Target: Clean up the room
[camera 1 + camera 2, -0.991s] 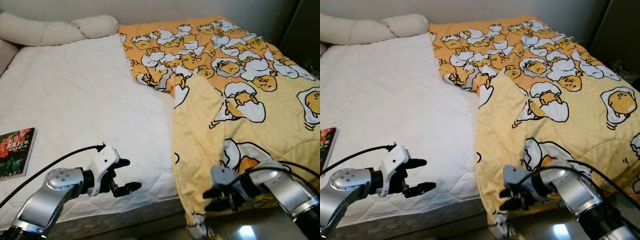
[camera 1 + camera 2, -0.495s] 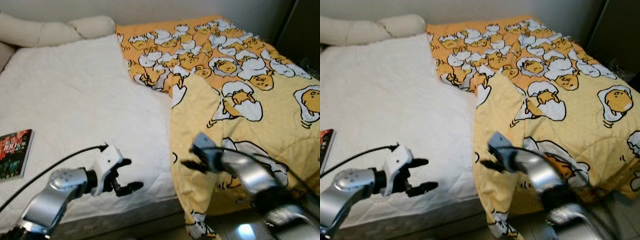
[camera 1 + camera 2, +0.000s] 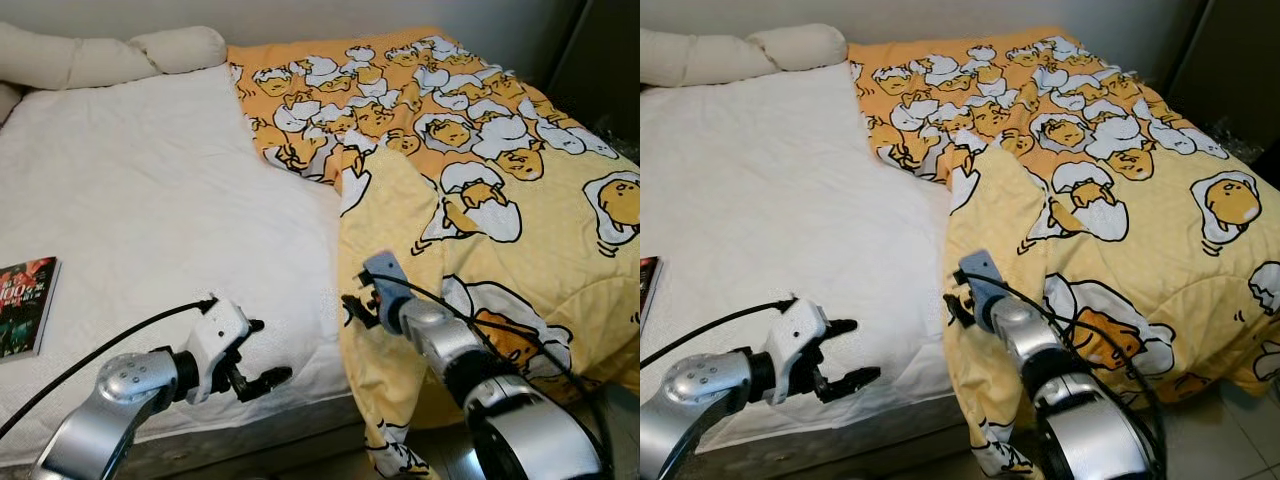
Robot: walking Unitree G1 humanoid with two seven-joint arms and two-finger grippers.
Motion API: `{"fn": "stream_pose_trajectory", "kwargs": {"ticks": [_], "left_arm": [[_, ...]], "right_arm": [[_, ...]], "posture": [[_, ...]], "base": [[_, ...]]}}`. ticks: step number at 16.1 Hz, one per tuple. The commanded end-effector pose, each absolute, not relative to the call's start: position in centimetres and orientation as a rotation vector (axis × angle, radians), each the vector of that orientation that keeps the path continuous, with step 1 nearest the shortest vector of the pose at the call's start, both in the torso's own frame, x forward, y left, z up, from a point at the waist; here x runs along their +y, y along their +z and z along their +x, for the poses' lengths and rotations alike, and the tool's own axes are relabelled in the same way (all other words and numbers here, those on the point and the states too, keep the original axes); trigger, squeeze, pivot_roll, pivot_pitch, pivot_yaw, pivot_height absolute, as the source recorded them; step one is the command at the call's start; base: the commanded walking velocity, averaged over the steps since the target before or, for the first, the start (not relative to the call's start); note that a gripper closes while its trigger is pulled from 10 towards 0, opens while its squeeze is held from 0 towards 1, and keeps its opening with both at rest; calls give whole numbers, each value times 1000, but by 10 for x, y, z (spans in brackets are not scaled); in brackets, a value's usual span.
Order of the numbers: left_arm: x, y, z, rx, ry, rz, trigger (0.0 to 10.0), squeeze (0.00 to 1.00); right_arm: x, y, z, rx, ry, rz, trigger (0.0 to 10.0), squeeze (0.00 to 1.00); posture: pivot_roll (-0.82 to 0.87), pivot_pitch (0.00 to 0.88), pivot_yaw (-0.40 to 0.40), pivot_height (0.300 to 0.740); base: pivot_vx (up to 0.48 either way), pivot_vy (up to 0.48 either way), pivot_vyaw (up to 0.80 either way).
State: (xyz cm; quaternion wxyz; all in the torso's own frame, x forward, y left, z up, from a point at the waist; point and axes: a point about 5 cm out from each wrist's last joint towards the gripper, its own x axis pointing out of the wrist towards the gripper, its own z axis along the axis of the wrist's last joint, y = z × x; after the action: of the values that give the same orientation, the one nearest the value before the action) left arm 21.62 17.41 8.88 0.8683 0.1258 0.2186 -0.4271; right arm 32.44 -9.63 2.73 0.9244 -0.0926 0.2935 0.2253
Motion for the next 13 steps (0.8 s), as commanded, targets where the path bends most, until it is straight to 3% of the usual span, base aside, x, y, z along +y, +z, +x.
{"fn": "stream_pose_trajectory", "kwargs": {"ticks": [1, 5, 6, 10, 11, 12, 13], "left_arm": [[176, 94, 214, 444, -865, 273, 10000, 0], [185, 108, 194, 446, -808, 289, 10000, 0], [187, 111, 189, 448, -809, 292, 10000, 0], [189, 120, 173, 483, -818, 317, 10000, 0], [191, 125, 168, 497, -818, 328, 10000, 0], [194, 132, 164, 504, -814, 335, 10000, 0], [194, 134, 163, 506, -813, 337, 10000, 0]], "right_arm": [[-92, 28, 326, 594, 458, -179, 10000, 1000], [-80, 23, 321, 597, 466, -262, 10000, 1000], [-82, 19, 320, 614, 439, -321, 10000, 0], [-86, 13, 315, 646, 388, -331, 10000, 0], [-84, 10, 313, 658, 398, -301, 7137, 0], [-84, 9, 311, 666, 396, -307, 0, 0], [-85, 8, 311, 668, 392, -320, 0, 0]], "posture": [[235, 0, 11, 740], [332, 34, -20, 740], [349, 50, -22, 740], [419, 114, -16, 740], [454, 136, -14, 740], [487, 157, -12, 740], [487, 157, -12, 740]], "base": [[0, 0, 0], [0, 0, 0], [0, 0, 0], [0, 0, 0], [0, 0, 0], [0, 0, 0], [0, 0, 0]]}}
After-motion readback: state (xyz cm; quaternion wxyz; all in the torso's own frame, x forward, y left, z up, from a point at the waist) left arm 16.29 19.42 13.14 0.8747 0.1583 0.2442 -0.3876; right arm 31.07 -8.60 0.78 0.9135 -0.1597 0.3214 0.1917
